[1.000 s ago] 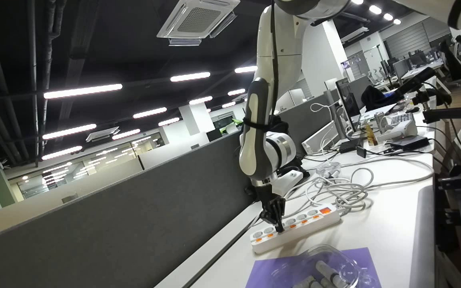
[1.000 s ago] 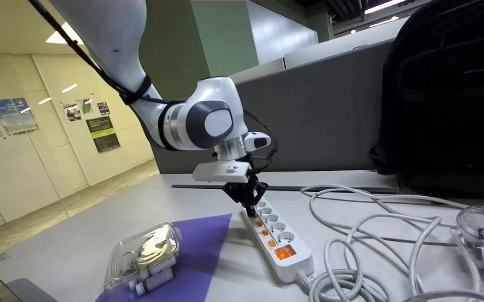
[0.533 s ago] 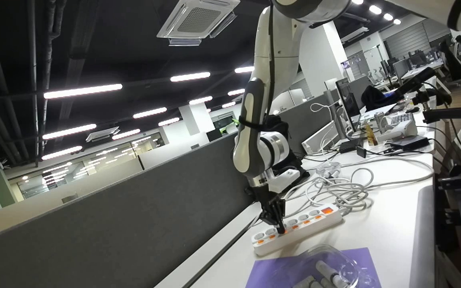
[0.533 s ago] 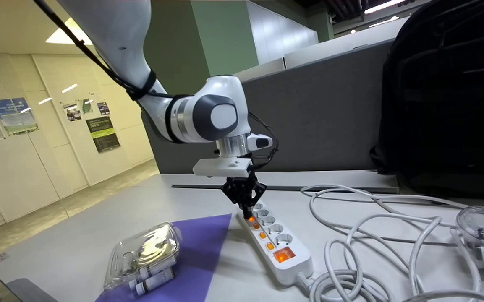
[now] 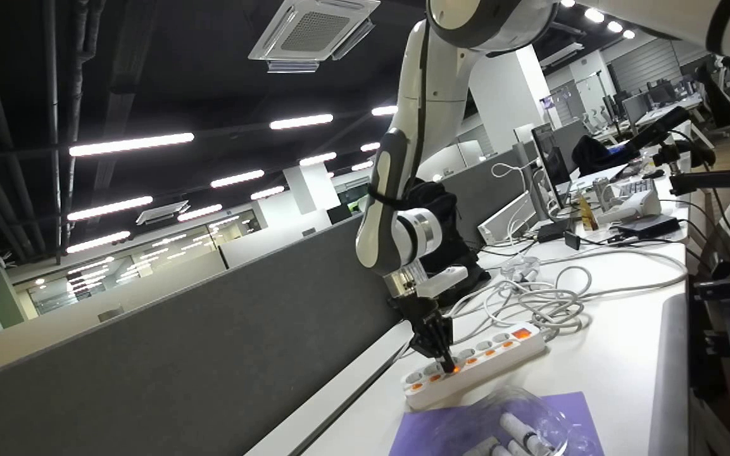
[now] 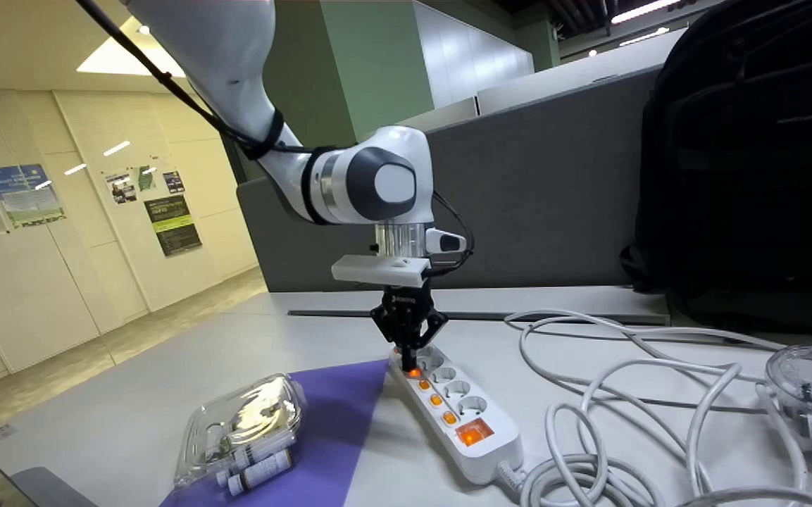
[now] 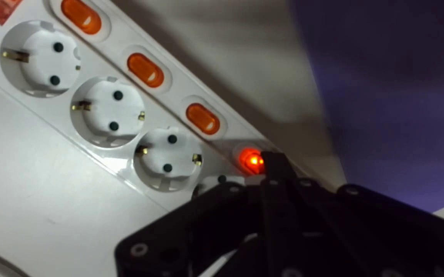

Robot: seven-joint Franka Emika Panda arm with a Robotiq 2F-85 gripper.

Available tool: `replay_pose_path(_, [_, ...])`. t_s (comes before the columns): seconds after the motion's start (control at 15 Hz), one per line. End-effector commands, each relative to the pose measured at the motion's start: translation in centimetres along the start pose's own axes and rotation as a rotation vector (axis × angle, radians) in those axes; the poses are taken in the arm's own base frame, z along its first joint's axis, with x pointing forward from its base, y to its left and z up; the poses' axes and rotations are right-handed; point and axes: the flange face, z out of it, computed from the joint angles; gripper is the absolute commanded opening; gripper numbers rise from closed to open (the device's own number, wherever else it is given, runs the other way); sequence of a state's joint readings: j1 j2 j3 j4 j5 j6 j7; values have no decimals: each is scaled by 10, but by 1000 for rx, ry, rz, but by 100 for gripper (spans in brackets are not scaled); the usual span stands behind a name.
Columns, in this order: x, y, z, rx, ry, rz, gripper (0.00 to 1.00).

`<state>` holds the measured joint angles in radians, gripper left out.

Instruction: Turn on the third switch on the extension cord

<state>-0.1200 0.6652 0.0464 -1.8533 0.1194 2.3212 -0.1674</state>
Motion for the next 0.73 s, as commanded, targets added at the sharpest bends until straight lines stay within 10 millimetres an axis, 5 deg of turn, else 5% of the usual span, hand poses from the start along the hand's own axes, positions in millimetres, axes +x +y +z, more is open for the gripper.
replay_pose_path(0.0, [0, 5, 30, 102, -128, -3, 0])
replay_pose_path(0.53, [-20, -9, -36, 46, 103, -142, 0])
replay_pose_path(0.6, [-26, -12, -45, 31, 140, -157, 5])
replay_pose_path(0.67, [-31, -14, -53, 23, 168, -163, 27])
